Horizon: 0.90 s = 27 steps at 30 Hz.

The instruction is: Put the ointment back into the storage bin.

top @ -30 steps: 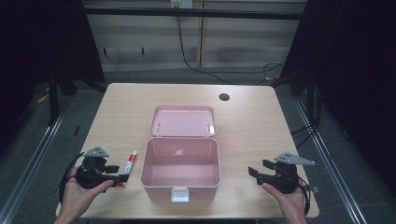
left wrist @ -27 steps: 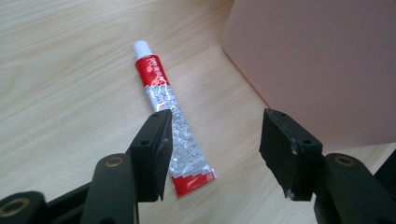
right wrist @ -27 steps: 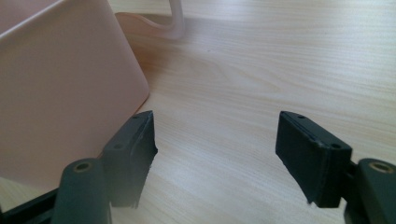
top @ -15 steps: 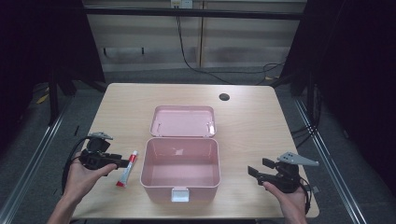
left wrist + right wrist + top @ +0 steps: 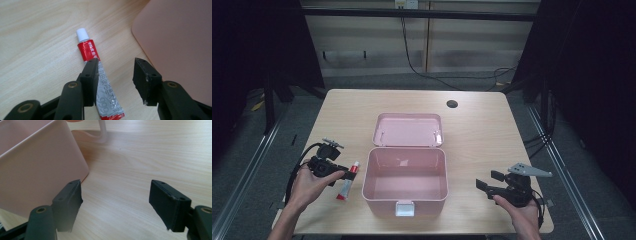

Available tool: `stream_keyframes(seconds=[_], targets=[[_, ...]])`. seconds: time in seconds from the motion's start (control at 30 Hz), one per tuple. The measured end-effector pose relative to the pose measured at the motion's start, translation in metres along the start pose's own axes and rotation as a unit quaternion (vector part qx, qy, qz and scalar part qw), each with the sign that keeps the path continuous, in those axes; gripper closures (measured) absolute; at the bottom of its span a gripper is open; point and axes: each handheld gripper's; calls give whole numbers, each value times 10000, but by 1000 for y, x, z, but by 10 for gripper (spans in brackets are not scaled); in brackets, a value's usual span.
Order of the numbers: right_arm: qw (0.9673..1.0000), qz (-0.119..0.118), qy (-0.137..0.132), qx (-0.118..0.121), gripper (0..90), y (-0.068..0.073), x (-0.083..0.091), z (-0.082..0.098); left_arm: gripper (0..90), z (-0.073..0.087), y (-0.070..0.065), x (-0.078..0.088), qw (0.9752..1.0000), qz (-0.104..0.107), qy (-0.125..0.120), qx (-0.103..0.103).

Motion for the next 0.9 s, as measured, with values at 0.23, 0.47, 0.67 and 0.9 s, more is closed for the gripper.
stream_keyframes(seconds=[0.23, 0.47, 0.67, 0.9], targets=[[9999, -108, 39, -38, 256, 1, -1, 0, 550, 2, 7, -9, 9995, -176, 234, 132], [9999, -138, 88, -8, 256, 1, -2, 0, 573, 0, 9, -17, 9988, -244, 382, 198], [9998, -178, 99, 17, 256, 2, -3, 0, 590, -2, 10, -22, 9979, -340, 500, 233], [9997, -198, 147, 14, 254, 3, -3, 0, 632, -4, 9, -28, 9975, -352, 578, 217]])
Point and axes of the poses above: each handheld gripper's, and its own axes: x roughly backward along the jaws, z roughly out of its underside, y roughly to its left, and after that the axes turned 9 degrees about y, right-handed
